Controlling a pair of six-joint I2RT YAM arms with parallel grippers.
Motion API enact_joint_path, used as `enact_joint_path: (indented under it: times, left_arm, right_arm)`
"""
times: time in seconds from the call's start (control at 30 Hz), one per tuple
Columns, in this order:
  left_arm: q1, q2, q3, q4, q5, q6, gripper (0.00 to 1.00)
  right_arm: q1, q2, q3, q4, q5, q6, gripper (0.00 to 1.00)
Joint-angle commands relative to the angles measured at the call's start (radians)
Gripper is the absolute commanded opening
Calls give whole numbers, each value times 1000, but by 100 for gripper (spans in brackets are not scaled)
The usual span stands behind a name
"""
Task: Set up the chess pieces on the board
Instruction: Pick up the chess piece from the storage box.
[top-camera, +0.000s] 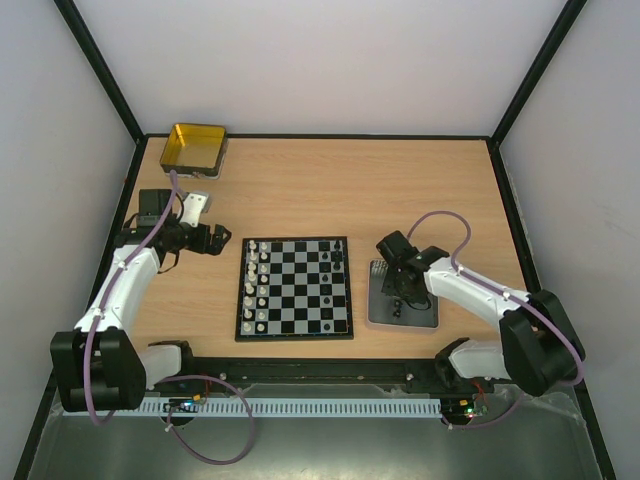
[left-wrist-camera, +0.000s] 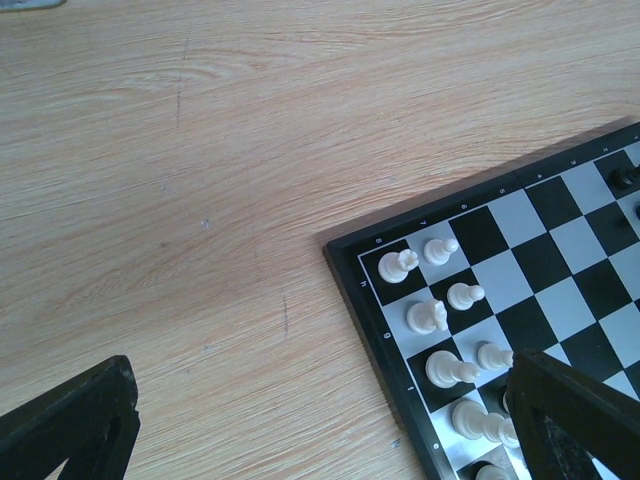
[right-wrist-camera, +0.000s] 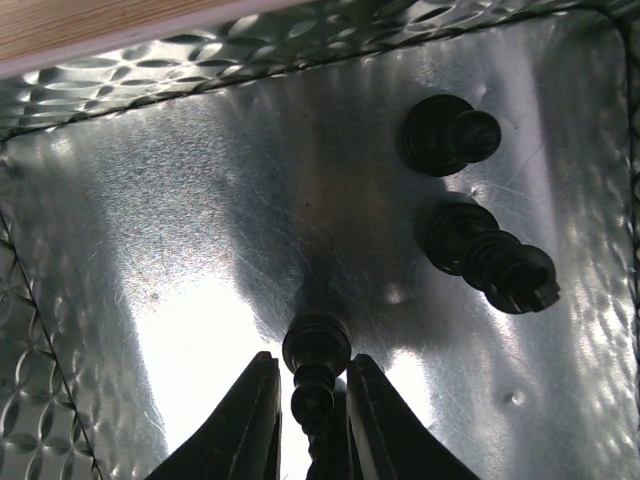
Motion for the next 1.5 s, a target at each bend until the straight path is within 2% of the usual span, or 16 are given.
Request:
enact_joint_path:
  times: [0.0, 0.23, 0.37, 0.93, 1.47]
  left_arm:
    - [-6, 10, 10, -15, 10, 7, 100]
    - [-7, 12, 11, -17, 11, 8, 99]
    - [-7, 10, 10, -17, 10, 8, 99]
    - [-7, 18, 13, -19, 13, 11, 99]
    - [-10, 17, 12, -19, 12, 10, 99]
  right_arm:
    - [-6, 14, -15, 11, 4, -6, 18]
    - [-6, 21, -21, 19, 5, -6, 15]
    - [-5, 23, -16, 18, 4, -7, 10]
    - [0, -13, 82, -77, 50, -28, 7]
    - [193, 26, 248, -154, 74, 72, 7]
